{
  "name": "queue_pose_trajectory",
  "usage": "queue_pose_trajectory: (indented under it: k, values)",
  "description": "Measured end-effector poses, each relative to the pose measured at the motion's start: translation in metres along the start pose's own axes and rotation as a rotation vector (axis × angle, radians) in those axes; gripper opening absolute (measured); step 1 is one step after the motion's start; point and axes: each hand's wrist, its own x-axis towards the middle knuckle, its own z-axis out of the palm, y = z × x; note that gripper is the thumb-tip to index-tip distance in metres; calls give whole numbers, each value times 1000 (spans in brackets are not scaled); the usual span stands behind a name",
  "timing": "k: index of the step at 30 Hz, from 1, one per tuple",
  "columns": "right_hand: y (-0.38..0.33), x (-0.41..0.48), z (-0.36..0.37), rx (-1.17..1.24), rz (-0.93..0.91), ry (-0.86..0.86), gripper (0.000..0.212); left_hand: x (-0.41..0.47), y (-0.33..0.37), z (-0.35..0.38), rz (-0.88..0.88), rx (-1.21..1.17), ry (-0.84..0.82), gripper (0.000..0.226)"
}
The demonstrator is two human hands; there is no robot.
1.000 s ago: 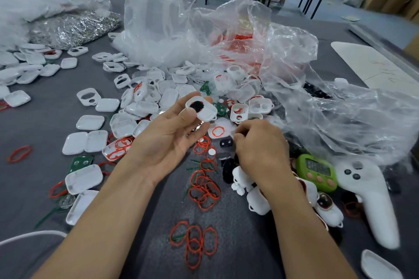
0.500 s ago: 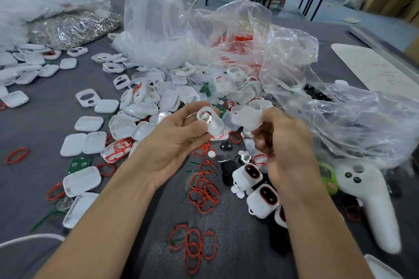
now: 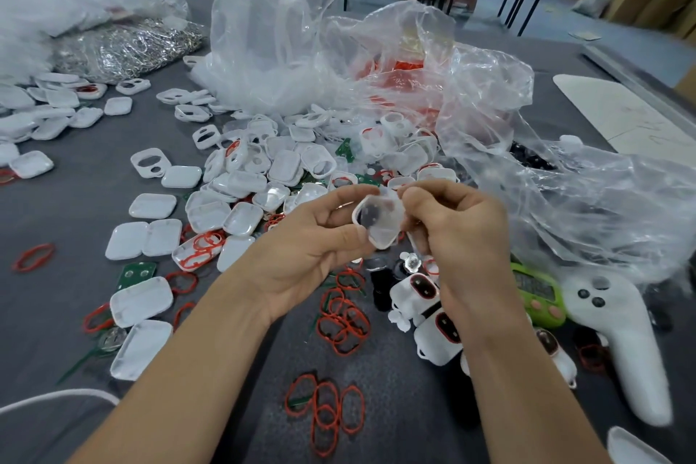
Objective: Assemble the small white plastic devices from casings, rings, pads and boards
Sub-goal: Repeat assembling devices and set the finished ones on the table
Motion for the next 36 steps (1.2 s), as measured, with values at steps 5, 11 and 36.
queue_pose_trajectory:
  k: [5, 11, 36]
  values:
    - [5, 1, -5, -304, -155, 15, 17, 2, 0, -3, 3, -66, -18, 45]
    - [4, 0, -3, -229, -145, 74, 10, 2, 0, -6, 19, -30, -16, 42]
    - [6, -11, 10, -501, -248, 131, 17, 3, -2, -4, 128, 31, 35, 56]
